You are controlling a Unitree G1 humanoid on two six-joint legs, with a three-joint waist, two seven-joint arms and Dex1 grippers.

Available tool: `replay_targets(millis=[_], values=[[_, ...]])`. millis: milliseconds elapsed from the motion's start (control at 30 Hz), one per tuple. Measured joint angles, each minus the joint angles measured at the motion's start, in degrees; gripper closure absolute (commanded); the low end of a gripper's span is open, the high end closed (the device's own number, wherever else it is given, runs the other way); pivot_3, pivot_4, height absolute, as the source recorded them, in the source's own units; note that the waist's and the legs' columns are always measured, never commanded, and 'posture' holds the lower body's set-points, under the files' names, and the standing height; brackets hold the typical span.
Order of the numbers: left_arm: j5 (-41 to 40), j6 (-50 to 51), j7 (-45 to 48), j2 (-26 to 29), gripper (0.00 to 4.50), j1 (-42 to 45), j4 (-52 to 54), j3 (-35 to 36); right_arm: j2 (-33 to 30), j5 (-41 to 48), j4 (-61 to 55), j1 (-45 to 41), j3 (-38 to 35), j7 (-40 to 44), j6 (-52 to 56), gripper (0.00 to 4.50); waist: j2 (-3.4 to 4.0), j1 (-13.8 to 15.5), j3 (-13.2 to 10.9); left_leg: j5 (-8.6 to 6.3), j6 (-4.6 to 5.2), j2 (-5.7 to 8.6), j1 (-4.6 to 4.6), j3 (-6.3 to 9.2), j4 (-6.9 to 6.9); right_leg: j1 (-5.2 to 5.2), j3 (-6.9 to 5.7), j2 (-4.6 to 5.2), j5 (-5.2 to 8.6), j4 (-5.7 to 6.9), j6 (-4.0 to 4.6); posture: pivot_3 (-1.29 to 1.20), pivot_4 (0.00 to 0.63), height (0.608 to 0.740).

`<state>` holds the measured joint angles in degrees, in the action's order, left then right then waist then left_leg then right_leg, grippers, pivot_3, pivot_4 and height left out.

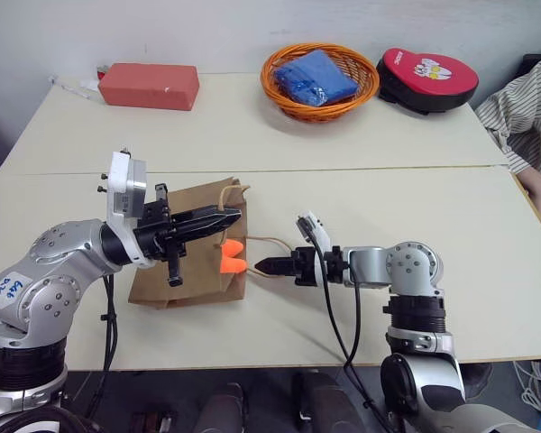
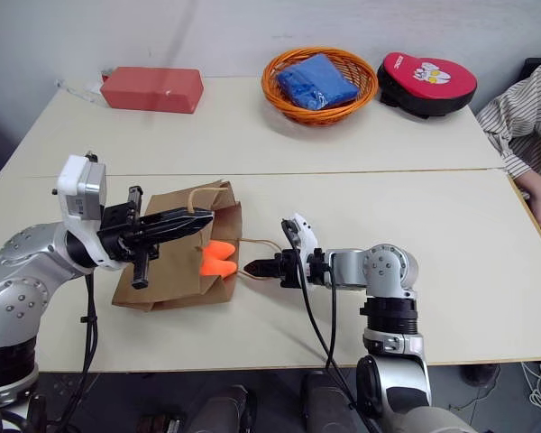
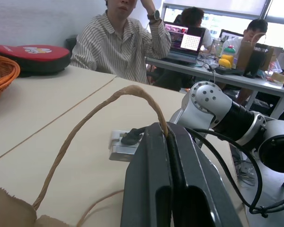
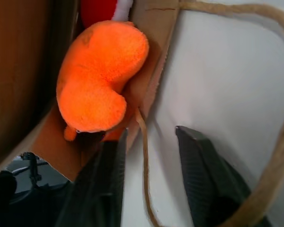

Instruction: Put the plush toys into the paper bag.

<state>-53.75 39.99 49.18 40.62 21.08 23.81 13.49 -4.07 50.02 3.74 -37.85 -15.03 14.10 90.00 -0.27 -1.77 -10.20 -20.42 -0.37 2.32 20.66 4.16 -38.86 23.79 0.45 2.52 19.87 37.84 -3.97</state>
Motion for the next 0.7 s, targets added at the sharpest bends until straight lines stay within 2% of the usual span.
replay_targets(millis=[67,200,333,500,700], values=[[0.03,-0.09,0.04,0.00,4.50,0.00,-0.01,0.00,-0.73,0.41,-0.14,-0.95,-2.85,0.07,0.15,4.46,0.00,0.25,0.00,0.00,0.01,0.01,0.03,0.02,-0.02,-0.01,-0.02,0.01,0.00,-0.03,0.00,0.00,0.150,0.740],[0.29,-0.92,0.37,-0.33,4.50,0.41,-0.52,-0.10,-3.92,5.80,-1.85,-3.83,-9.58,1.13,2.00,4.49,0.03,0.23,-0.02,-0.01,0.02,0.01,0.09,0.03,-0.02,0.02,-0.04,0.02,0.00,-0.04,0.00,0.00,0.150,0.740],[0.50,-2.94,0.39,-2.98,4.50,4.09,-3.35,-0.23,-11.92,15.96,-2.22,-8.79,-14.39,1.35,2.21,4.49,0.06,0.21,-0.04,0.00,0.03,0.00,0.41,0.05,-0.16,0.24,-0.09,0.02,0.00,-0.04,-0.01,0.00,0.150,0.740],[2.51,-6.52,0.44,-6.21,4.50,9.60,-7.46,-0.97,-17.87,22.97,-0.13,-16.35,-17.26,0.36,2.17,4.49,0.06,0.00,-0.04,0.01,0.03,0.00,0.58,-0.04,-0.17,0.48,-0.03,0.02,-0.01,0.09,-0.01,0.00,0.150,0.740],[7.10,-12.08,1.18,-6.83,4.50,12.76,-13.27,-1.12,-20.26,26.67,3.51,-23.82,-17.74,-2.55,0.28,4.49,0.06,-0.11,-0.04,0.03,0.02,-0.02,0.69,-0.10,-0.16,0.63,0.00,0.01,-0.01,0.18,-0.01,0.00,0.150,0.740]])
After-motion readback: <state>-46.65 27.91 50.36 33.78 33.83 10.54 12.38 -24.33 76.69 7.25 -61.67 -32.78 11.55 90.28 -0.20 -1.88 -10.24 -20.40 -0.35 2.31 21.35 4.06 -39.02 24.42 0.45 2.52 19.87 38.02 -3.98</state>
